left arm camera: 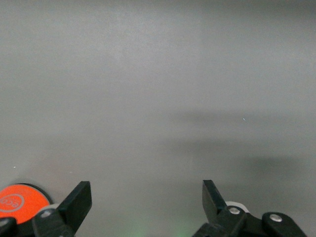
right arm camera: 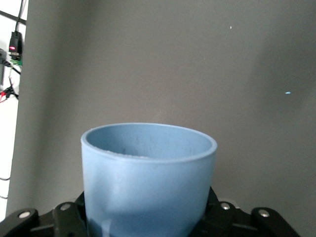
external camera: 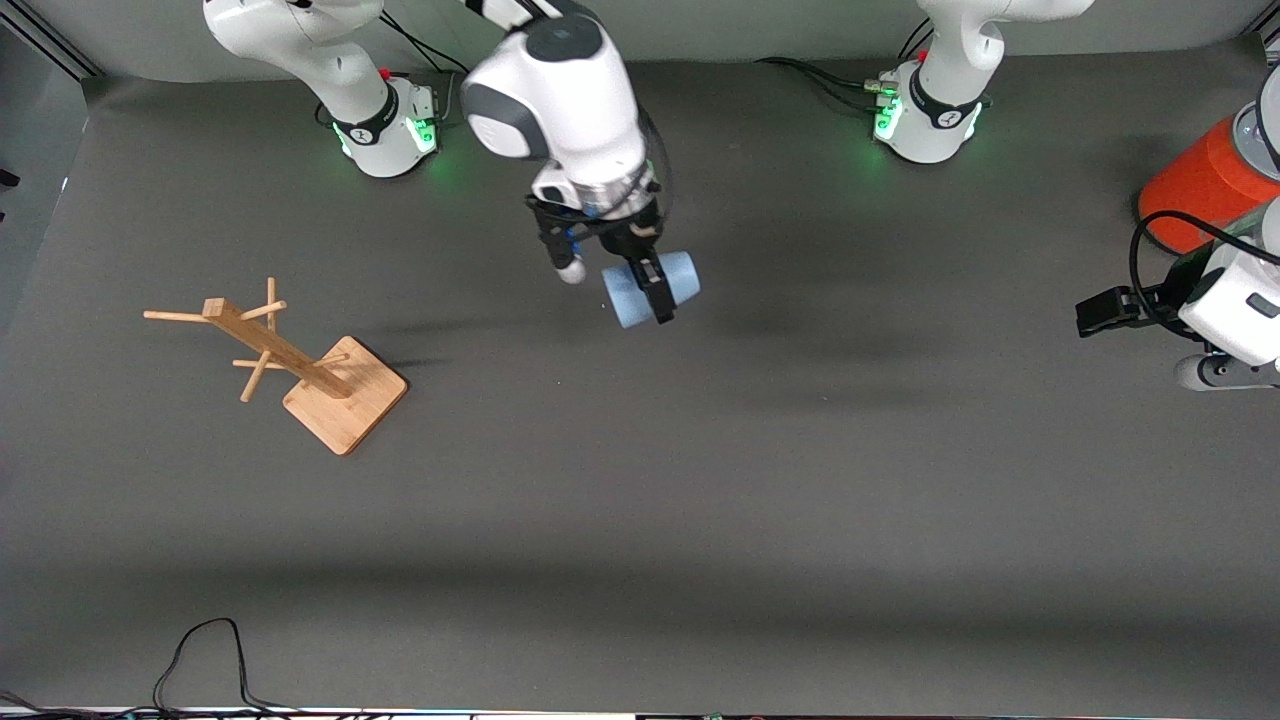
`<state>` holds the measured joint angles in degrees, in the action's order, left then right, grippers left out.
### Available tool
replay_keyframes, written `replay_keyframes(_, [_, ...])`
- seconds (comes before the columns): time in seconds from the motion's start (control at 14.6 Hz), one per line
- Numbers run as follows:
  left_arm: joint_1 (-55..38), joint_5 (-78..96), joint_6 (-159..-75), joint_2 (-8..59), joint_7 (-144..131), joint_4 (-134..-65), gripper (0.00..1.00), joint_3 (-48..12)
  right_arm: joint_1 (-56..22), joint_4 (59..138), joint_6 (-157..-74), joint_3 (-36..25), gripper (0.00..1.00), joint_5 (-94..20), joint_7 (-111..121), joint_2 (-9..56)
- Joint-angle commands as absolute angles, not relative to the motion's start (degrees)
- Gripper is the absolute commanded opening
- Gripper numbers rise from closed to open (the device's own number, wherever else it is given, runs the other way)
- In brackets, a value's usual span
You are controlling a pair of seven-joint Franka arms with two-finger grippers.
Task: Rotate and upright cup with both arms
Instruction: 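Carry the cup with the right gripper to mid-table and lower it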
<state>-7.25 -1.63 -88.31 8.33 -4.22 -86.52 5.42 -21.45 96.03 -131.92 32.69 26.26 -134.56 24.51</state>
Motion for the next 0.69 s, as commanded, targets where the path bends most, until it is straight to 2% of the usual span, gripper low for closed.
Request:
replay_keyframes(0.0, [-7.9,-1.8,-88.7,8.2,-3.8,-86.7,1.00,5.9,-25.8,90.2,-131.5,32.4,0.81,34.7,-142.7,33.4])
replay_keyframes(0.27, [-8.0,-1.8,-88.7,8.3,-3.8,-86.7,1.00,5.9,-28.7,89.6,-131.5,32.3,0.81,41.7,-152.1,41.6])
replay_keyframes(0.62, [-8.0,-1.8,-88.7,8.3,-3.8,-86.7,1.00,5.9,-33.0,89.7,-131.2,31.5,0.81,42.8,-155.6,46.7])
